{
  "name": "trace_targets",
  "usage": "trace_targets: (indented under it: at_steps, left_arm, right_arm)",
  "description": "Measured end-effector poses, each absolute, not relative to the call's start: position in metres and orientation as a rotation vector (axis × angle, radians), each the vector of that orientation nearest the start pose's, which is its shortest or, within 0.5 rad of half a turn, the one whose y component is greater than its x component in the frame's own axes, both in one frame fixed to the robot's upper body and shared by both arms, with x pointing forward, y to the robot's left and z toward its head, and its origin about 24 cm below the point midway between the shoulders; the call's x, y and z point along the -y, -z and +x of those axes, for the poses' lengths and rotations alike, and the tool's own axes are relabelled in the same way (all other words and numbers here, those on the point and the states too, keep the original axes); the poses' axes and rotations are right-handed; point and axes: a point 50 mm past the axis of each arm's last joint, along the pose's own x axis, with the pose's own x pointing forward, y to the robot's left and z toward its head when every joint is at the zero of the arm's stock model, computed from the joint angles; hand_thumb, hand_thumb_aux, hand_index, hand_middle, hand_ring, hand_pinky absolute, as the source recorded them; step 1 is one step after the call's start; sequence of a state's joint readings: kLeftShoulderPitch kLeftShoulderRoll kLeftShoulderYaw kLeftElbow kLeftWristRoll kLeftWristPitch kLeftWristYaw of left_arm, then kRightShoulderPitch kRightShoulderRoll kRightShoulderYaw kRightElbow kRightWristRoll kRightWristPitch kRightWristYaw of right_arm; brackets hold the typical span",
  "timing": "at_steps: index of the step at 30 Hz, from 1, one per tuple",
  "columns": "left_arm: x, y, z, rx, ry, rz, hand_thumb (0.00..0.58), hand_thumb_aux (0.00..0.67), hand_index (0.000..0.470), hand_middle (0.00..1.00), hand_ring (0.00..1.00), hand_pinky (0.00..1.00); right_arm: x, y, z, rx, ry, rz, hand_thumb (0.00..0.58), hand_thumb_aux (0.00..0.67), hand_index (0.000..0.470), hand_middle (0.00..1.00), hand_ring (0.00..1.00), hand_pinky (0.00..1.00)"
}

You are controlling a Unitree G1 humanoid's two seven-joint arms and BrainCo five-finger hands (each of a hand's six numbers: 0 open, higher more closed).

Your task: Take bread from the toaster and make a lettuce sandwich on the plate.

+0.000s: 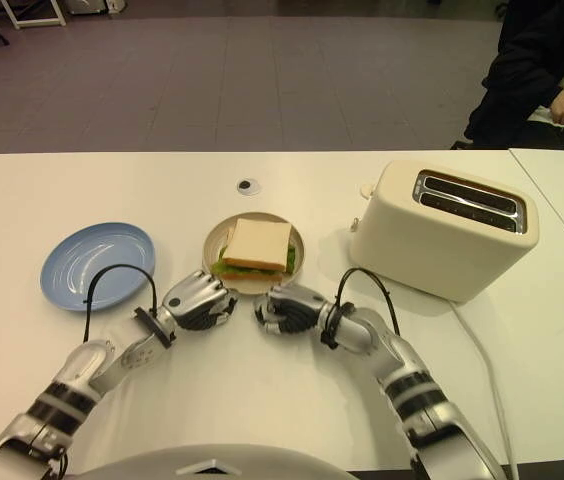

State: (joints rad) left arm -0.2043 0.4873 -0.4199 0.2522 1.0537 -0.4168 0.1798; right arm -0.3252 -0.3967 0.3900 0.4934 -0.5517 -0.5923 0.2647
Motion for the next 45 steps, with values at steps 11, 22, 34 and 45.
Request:
trace_targets:
  at_steps: [11,22,34,45]
  left_arm:
    - [-0.139,-0.047,0.266,0.573,0.458,1.422,0.403,0.3,0.21,0.68,0.68,0.68]
    - [-0.148,-0.09,0.174,0.429,0.242,0.217,0.0,0.0,0.0,0.0,0.0,0.0]
    - [-0.159,-0.07,0.174,0.329,0.344,0.03,0.0,0.0,0.0,0.0,0.0,0.0]
    - [-0.162,-0.07,0.174,0.337,0.351,0.019,0.0,0.0,0.0,0.0,0.0,0.0]
  right_arm:
    - [0.127,-0.047,0.296,0.376,-0.782,-1.006,0.023,0.013,0.009,0.98,0.98,0.98]
    - [0.169,-0.083,0.24,0.42,-0.595,-0.142,0.0,0.0,0.0,0.0,0.0,0.0]
    - [0.186,-0.072,0.243,0.309,-0.57,0.129,0.0,0.0,0.0,0.0,0.0,0.0]
    - [0.189,-0.072,0.242,0.322,-0.585,0.077,0.0,0.0,0.0,0.0,0.0,0.0]
